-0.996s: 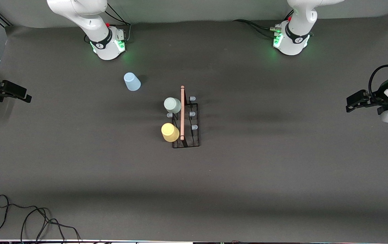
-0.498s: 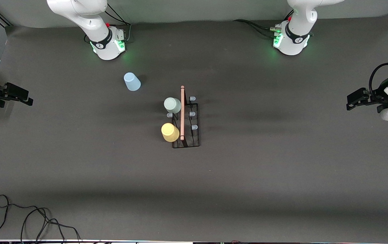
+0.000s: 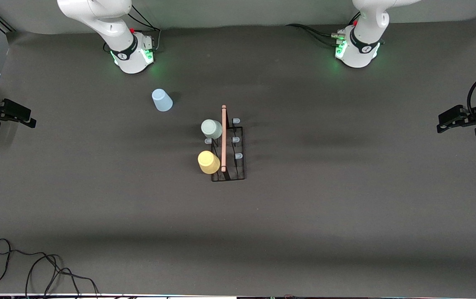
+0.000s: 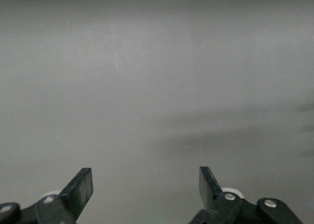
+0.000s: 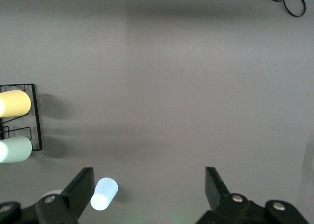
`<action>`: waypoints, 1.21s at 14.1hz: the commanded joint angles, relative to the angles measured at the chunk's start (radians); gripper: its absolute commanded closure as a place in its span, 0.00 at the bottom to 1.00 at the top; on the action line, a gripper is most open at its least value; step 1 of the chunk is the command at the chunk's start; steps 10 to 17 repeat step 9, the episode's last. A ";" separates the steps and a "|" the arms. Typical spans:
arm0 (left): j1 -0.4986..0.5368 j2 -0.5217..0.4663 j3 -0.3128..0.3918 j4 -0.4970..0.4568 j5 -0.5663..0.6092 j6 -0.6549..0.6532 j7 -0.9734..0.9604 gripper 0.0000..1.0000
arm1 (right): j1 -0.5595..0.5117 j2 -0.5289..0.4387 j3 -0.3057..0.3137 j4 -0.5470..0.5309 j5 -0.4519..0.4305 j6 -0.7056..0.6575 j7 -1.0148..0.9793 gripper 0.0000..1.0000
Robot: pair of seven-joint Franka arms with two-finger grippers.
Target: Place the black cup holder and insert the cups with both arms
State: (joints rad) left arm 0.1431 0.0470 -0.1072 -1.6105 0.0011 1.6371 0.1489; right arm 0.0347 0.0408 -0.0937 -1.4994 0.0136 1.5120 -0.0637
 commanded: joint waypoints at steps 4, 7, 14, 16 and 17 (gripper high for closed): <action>-0.005 -0.010 -0.011 0.009 0.002 -0.026 0.001 0.02 | 0.016 -0.021 -0.011 -0.016 -0.020 -0.003 -0.007 0.00; -0.005 -0.012 -0.012 0.011 0.002 -0.026 0.001 0.02 | 0.016 -0.019 -0.011 -0.013 -0.017 -0.018 -0.008 0.00; -0.005 -0.012 -0.012 0.011 -0.003 -0.025 0.001 0.01 | 0.016 -0.018 -0.012 -0.013 -0.015 -0.018 -0.008 0.00; -0.005 -0.012 -0.012 0.011 -0.003 -0.025 0.001 0.01 | 0.016 -0.018 -0.012 -0.013 -0.015 -0.018 -0.008 0.00; -0.005 -0.012 -0.012 0.011 -0.003 -0.025 0.001 0.01 | 0.016 -0.018 -0.012 -0.013 -0.015 -0.018 -0.008 0.00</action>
